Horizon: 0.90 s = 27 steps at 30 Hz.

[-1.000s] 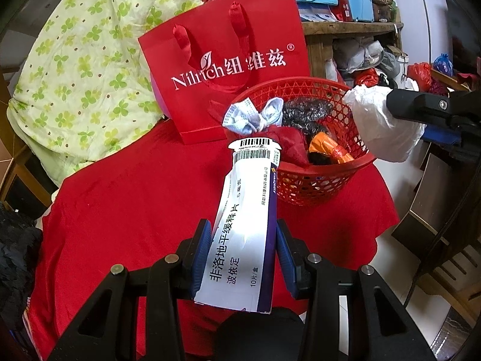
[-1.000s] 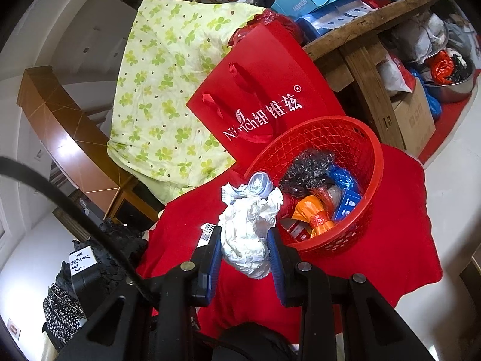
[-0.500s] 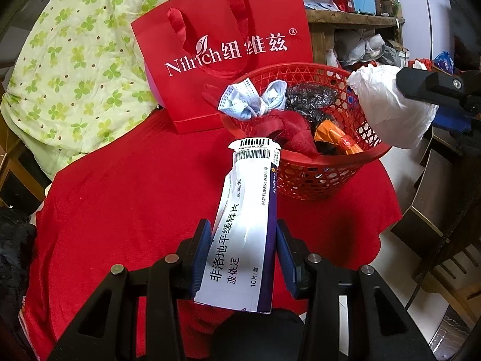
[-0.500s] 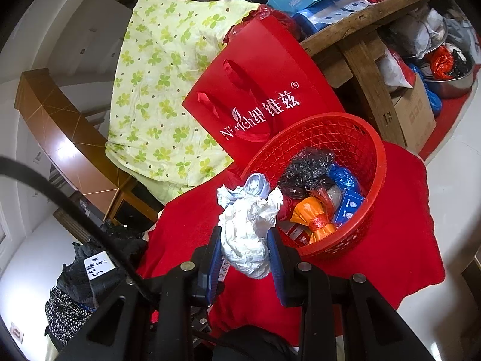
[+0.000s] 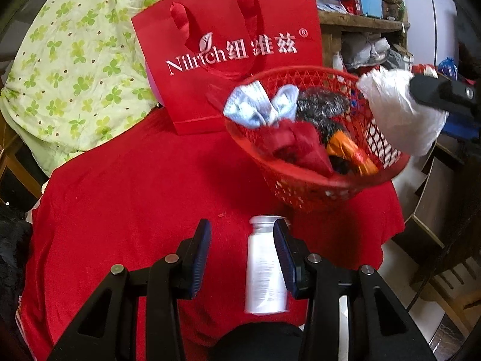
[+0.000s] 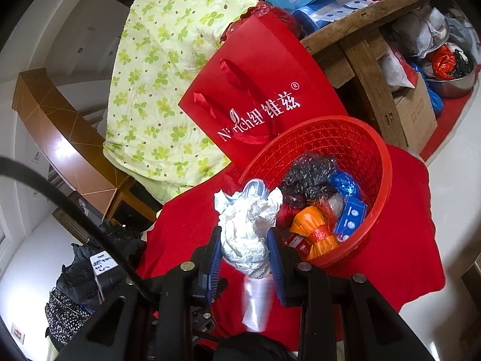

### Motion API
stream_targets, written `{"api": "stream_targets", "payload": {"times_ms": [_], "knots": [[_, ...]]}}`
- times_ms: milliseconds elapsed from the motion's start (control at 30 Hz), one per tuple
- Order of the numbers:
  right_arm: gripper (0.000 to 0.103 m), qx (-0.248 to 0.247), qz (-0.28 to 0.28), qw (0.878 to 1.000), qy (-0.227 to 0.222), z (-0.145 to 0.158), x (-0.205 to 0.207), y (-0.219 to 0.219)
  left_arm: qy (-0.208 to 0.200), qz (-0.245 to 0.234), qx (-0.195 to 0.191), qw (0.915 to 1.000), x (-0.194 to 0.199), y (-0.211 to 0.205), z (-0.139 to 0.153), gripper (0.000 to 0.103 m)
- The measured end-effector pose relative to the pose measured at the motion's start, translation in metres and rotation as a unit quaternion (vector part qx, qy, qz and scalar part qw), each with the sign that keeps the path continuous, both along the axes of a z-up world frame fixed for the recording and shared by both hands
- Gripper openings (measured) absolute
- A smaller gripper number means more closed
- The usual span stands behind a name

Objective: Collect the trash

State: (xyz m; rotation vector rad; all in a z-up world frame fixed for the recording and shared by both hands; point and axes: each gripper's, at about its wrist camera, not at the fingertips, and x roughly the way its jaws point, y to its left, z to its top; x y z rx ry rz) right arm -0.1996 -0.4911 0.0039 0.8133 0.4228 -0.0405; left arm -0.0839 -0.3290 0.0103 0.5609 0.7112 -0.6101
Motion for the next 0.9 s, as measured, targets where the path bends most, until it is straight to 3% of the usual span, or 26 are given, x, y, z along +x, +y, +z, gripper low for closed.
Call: {"api": "stream_targets", "payload": {"times_ms": [400, 533, 700, 733, 767, 800, 900], "knots": [[0.032, 0.001, -0.016, 1.0, 0.006, -0.005, 0.011, -0.031, 0.021, 0.007, -0.044, 0.9988, 0.031, -0.009, 0.013, 0.045], [0.032, 0.012, -0.021, 1.0, 0.012, -0.015, 0.014, -0.038, 0.029, 0.013, -0.035, 0.9989, 0.035, -0.008, 0.003, 0.045], [0.035, 0.017, -0.028, 0.999, 0.006, -0.01, 0.032, -0.046, 0.015, 0.013, -0.049, 0.9986, 0.033, -0.005, 0.011, 0.045], [0.05, 0.011, -0.028, 1.0, 0.005, -0.008, 0.036, -0.046, 0.014, 0.012, -0.049, 0.9986, 0.033, -0.004, 0.012, 0.045], [0.078, 0.003, -0.031, 1.0, 0.005, -0.007, 0.04, -0.046, 0.013, 0.012, -0.049, 0.9986, 0.033, -0.003, 0.012, 0.046], [0.083, -0.004, -0.044, 0.999, 0.007, -0.006, 0.043, -0.045, 0.013, 0.015, -0.049, 0.9986, 0.034, -0.001, 0.011, 0.048], [0.083, -0.005, -0.052, 0.999, 0.001, -0.008, 0.048, -0.043, 0.013, 0.028, -0.046, 0.9985, 0.039, 0.008, 0.007, 0.053]]}}
